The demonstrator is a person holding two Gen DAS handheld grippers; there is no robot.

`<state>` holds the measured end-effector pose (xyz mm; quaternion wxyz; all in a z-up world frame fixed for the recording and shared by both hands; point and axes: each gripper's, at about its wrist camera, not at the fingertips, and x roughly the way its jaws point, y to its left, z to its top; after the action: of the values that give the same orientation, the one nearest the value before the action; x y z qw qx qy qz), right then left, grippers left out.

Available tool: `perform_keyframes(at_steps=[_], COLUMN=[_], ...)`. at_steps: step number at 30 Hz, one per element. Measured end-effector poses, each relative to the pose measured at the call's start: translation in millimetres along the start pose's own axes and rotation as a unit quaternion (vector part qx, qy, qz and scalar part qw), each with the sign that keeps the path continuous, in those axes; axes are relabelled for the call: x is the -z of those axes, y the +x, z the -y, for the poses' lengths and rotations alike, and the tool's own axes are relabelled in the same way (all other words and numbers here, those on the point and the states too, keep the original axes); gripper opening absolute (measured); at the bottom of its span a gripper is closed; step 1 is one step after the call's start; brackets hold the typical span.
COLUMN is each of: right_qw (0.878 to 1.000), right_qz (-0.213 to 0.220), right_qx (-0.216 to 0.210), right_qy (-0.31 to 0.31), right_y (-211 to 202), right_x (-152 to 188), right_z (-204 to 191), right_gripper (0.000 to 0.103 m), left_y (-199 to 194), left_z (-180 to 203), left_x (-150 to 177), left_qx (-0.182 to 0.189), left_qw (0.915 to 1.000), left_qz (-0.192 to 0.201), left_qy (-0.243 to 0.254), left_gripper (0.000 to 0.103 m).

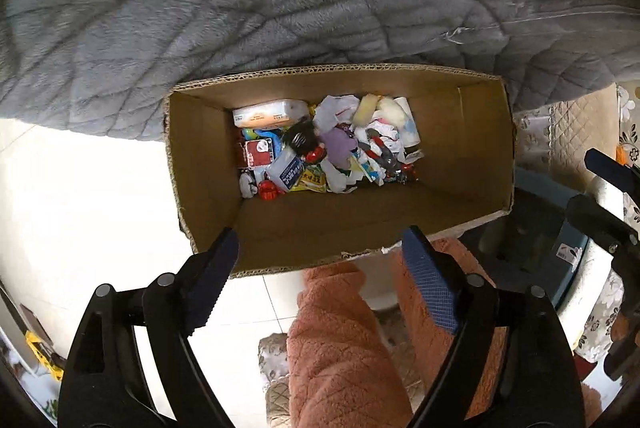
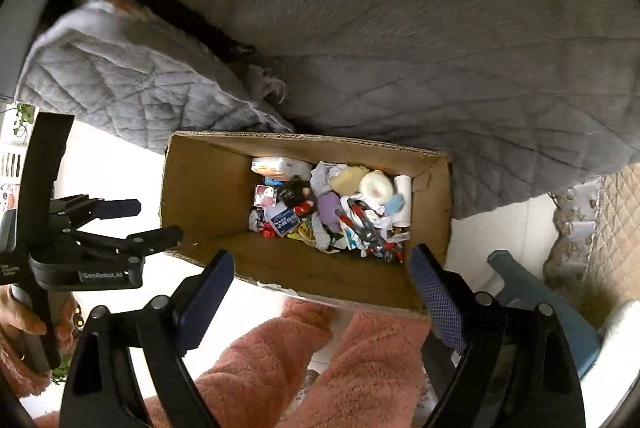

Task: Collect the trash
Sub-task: 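Carry teether and girl figure to the cardboard box and release both, then grasp the yellow plastic toy with the right tool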

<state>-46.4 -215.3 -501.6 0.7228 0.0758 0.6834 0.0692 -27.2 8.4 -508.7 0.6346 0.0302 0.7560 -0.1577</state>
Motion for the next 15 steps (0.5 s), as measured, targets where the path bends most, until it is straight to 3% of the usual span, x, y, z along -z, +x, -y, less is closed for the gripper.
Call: perform_keyframes(at_steps=[4,9,15], right_qw=[1.0,0.999,0.993], right_qz=[0.001,0.006,0.062], right_qx=[-0.016,-0.035,-0.075], right_qy=[0.01,-0.009,-0.069], right_y=[-22.7,-70.3,-171.0], right_x=[0.8,-0.6,-12.0], right_z=[0.4,-6.7,-19.7], right_gripper=[0.088,0.088,0.09], left_y=[-19.2,-71.0,-184.5], left_z=[-4.7,-1.9,31.8], left_x=[8.3,23.5,42.7], left_qx=[-0.006,-0.009,-0.021], left_qw=[0.9999,0.9987,0.99], left_qz=[0.009,0.034,0.138], left_qy=[-0.01,-0.036,-0.021], left_gripper=[0.082,0.082,0.082])
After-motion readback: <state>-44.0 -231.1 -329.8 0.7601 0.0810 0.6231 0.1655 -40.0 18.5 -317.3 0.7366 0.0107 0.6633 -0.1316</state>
